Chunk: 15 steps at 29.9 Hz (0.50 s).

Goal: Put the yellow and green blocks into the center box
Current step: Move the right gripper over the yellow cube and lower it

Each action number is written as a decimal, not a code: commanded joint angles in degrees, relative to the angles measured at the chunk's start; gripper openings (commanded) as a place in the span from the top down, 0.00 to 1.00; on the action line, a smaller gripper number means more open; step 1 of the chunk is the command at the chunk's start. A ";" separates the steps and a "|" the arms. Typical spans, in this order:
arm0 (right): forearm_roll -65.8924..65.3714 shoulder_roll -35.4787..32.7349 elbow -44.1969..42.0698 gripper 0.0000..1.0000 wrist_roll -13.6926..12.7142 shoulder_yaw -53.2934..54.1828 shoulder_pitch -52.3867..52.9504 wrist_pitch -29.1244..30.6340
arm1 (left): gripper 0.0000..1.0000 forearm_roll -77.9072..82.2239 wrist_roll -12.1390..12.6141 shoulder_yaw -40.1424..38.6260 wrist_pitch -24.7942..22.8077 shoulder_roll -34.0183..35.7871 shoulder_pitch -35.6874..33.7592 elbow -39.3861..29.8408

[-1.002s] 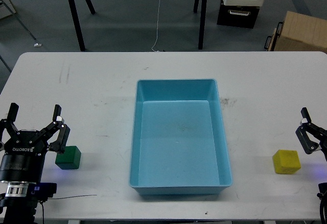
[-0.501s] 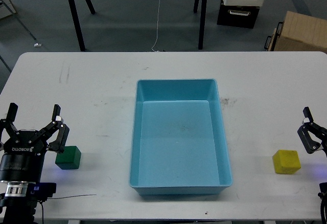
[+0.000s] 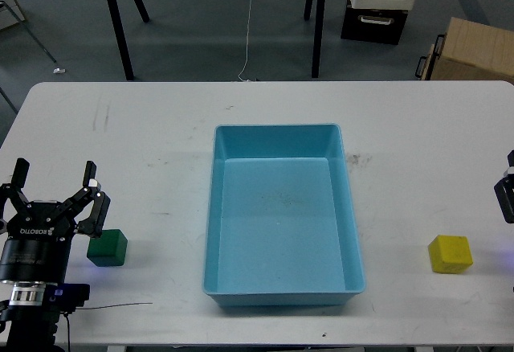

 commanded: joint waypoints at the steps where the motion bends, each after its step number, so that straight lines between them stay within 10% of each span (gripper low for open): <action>1: -9.12 -12.98 -0.91 0.00 -1.72 -5.17 7.39 -4.38 | 0.00 0.00 0.00 0.12 -0.01 0.00 -0.26 0.23; 15: -43.06 -43.25 -2.40 0.00 -22.90 -55.42 58.70 -8.10 | 0.00 0.00 0.00 -0.06 -0.01 -0.18 -2.46 1.72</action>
